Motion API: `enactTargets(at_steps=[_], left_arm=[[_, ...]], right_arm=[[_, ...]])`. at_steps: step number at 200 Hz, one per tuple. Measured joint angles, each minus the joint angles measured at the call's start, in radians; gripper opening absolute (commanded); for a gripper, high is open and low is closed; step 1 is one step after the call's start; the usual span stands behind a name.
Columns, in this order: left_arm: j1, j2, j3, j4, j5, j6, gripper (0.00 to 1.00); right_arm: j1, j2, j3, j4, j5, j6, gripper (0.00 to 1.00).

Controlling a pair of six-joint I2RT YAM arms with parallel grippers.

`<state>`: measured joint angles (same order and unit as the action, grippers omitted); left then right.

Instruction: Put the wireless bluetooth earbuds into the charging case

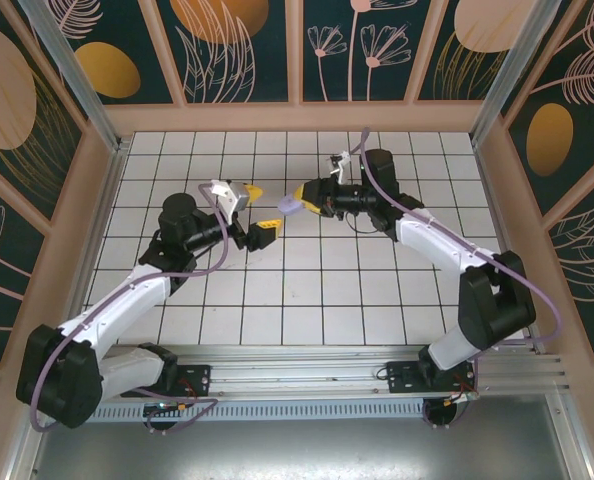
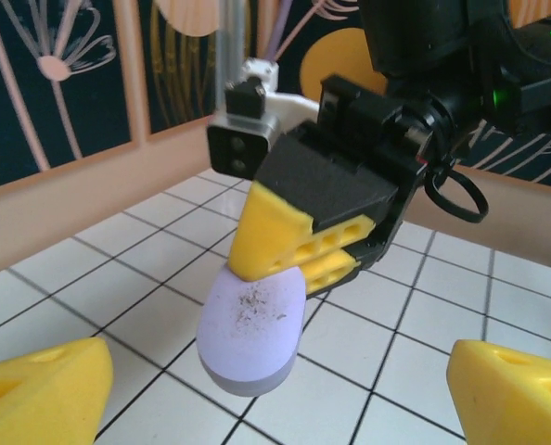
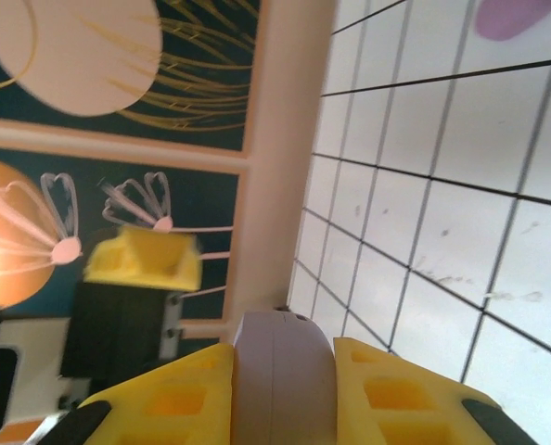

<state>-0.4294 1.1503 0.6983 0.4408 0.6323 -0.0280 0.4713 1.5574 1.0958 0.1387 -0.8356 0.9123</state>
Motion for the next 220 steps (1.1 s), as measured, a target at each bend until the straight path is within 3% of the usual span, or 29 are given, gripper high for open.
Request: enactTargets(at_steps=[73, 133, 159, 200, 220], left_arm=[[0.000, -0.071, -0.093, -0.077, -0.261, 0.009, 0.96], [0.000, -0.071, -0.124, -0.079, -0.332, 0.005, 0.96], [0.000, -0.070, -0.124, -0.078, -0.340, 0.000, 0.96], [0.000, -0.071, -0.125, -0.078, -0.358, -0.003, 0.96], [0.000, -0.071, -0.126, -0.079, -0.372, -0.002, 0.96]], right_arm=[[-0.003, 0.253, -0.055, 0.016, 0.032, -0.121, 0.13], [-0.003, 0.331, -0.125, 0.023, 0.056, -0.195, 0.15], [-0.002, 0.349, -0.129, 0.018, 0.084, -0.232, 0.23], [0.000, 0.351, -0.116, -0.047, 0.148, -0.309, 0.49], [0.003, 0.332, -0.103, -0.103, 0.191, -0.348, 0.55]])
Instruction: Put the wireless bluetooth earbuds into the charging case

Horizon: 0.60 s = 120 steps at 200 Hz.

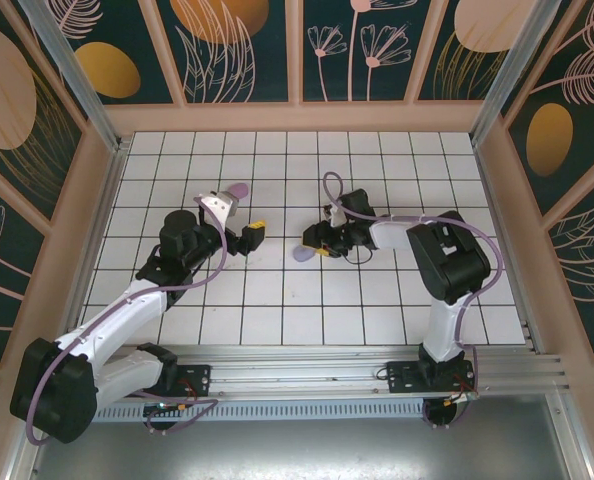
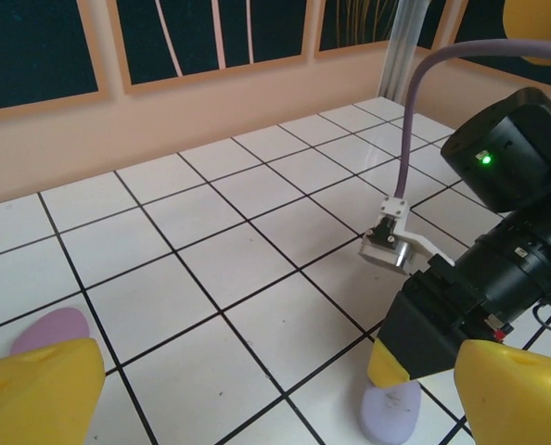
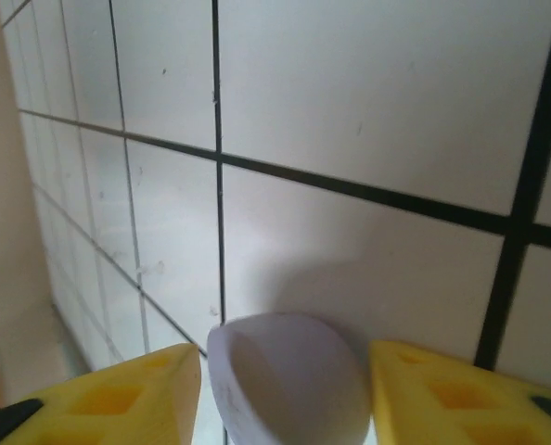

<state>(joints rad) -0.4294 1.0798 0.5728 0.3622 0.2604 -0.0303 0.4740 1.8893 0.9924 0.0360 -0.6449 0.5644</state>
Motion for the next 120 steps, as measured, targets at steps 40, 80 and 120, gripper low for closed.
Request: enactTargets(at_steps=[40, 80, 120], left_arm=[[0.000, -0.009, 0.011, -0.033, -0.066, 0.004, 0.98], [0.028, -0.021, 0.037, -0.061, -0.221, 0.015, 0.99], [0.196, -0.022, 0.011, -0.015, -0.267, -0.039, 0.99]], right_arm=[[-0.014, -0.088, 0.002, -0.137, 0.119, -0.064, 0.64], [-0.060, -0.271, 0.008, -0.223, 0.275, -0.138, 0.99], [-0.082, -0.507, -0.022, -0.193, 0.587, -0.227, 0.99]])
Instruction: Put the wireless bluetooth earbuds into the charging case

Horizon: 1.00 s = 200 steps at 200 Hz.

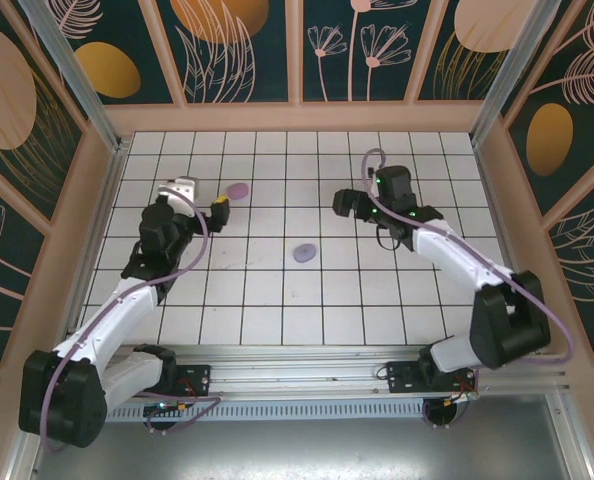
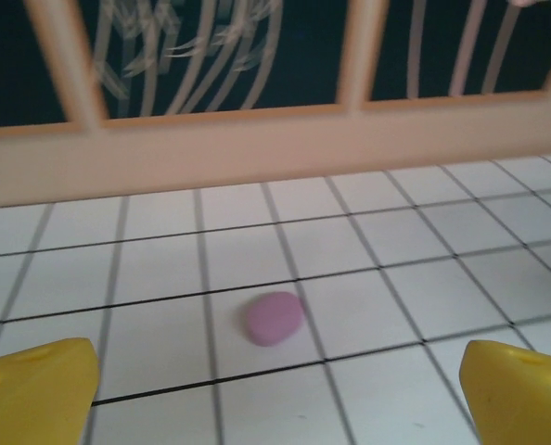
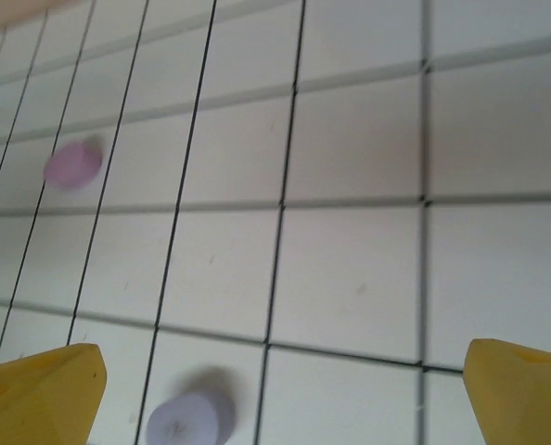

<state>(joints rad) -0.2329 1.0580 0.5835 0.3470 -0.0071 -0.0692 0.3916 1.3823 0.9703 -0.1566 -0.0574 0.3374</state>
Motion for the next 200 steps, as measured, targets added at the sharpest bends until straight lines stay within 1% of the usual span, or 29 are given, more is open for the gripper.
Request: enactTargets(at_steps=[17, 32, 51, 74, 84, 100, 134, 160, 200], left_arm=[[0.065, 0.012, -0.048, 0.056, -0.012, -0.023, 0.99], [0.109, 0.015, -0.133, 0.137, -0.034, -0.035, 0.98], [0.136, 0.007, -0.278, 0.255, -0.097, -0.038, 0.98], [0.137, 0.001, -0.399, 0.357, -0.194, -0.037, 0.99], [0.137, 0.002, -0.423, 0.401, -0.220, -0.034, 0.98], [0.137, 0.013, -0.446, 0.494, -0.242, -0.020, 0.99], [0.140, 0.110, -0.491, 0.720, -0.264, 0.005, 0.99], [0.146, 0.204, -0.528, 0.878, -0.266, 0.015, 0.99], [0.157, 0.357, -0.531, 1.061, -0.254, 0.017, 0.99]], right_arm=[[-0.014, -0.110, -0.080, 0.076, 0.111, -0.050, 0.99], [-0.055, -0.195, -0.182, 0.164, 0.165, -0.095, 0.99], [-0.166, -0.272, -0.349, 0.314, 0.211, -0.124, 0.99], [-0.307, -0.294, -0.540, 0.487, 0.230, -0.130, 0.99], [-0.342, -0.289, -0.608, 0.549, 0.236, -0.148, 0.99], [-0.356, -0.261, -0.663, 0.639, 0.240, -0.184, 0.99], [-0.370, -0.161, -0.703, 0.873, 0.240, -0.251, 0.99], [-0.394, -0.104, -0.741, 1.036, 0.232, -0.266, 0.99], [-0.425, 0.012, -0.765, 1.235, 0.193, -0.272, 0.99]])
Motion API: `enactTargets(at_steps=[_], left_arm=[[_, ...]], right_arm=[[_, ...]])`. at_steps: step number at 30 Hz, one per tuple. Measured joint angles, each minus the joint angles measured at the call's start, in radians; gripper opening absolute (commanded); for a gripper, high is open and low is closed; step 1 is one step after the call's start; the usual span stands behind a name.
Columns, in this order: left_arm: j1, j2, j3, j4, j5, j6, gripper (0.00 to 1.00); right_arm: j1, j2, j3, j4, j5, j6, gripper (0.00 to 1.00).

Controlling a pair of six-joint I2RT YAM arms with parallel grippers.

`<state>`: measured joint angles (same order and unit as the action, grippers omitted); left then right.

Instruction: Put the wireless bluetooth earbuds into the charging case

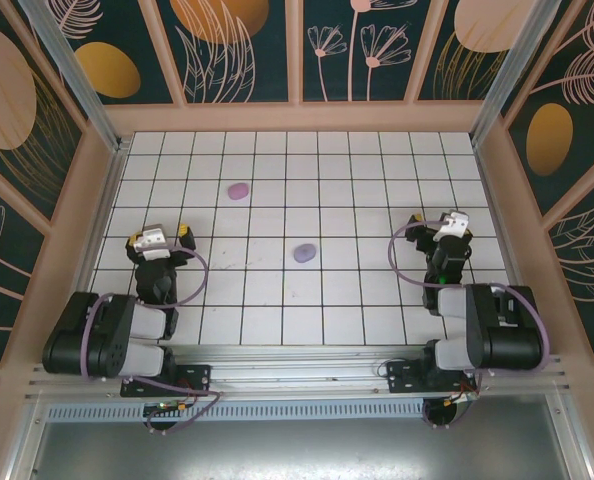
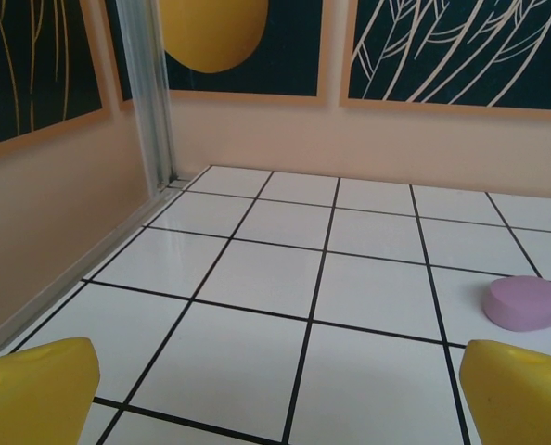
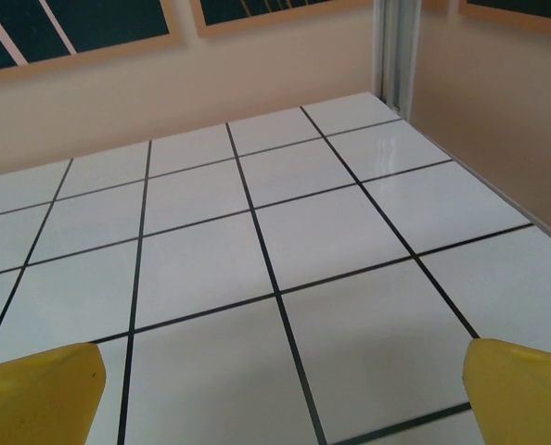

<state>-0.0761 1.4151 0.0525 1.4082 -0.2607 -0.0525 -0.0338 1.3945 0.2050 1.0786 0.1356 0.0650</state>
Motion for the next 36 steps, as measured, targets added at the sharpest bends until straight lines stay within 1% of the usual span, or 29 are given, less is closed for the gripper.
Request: enactTargets(at_steps=[4, 7, 13, 18, 31, 36], left_arm=[[0.000, 0.062, 0.019, 0.029, 0.022, 0.008, 0.98], [0.001, 0.092, 0.066, 0.011, 0.042, 0.016, 0.99], [0.029, 0.097, 0.160, -0.069, 0.071, 0.014, 0.99], [0.037, 0.097, 0.163, -0.103, 0.078, 0.013, 0.99], [0.037, 0.097, 0.163, -0.112, 0.081, 0.014, 0.99], [0.037, 0.097, 0.163, -0.112, 0.081, 0.014, 0.99]], right_arm=[[-0.002, 0.101, -0.008, 0.107, -0.026, 0.000, 0.99], [-0.002, 0.138, -0.008, 0.122, -0.035, -0.004, 0.99], [0.002, 0.140, -0.003, 0.143, -0.036, -0.008, 0.99], [0.004, 0.140, -0.002, 0.151, -0.036, -0.008, 0.99], [0.004, 0.140, -0.002, 0.152, -0.037, -0.008, 0.99], [0.004, 0.140, 0.009, 0.149, -0.072, -0.024, 0.99]])
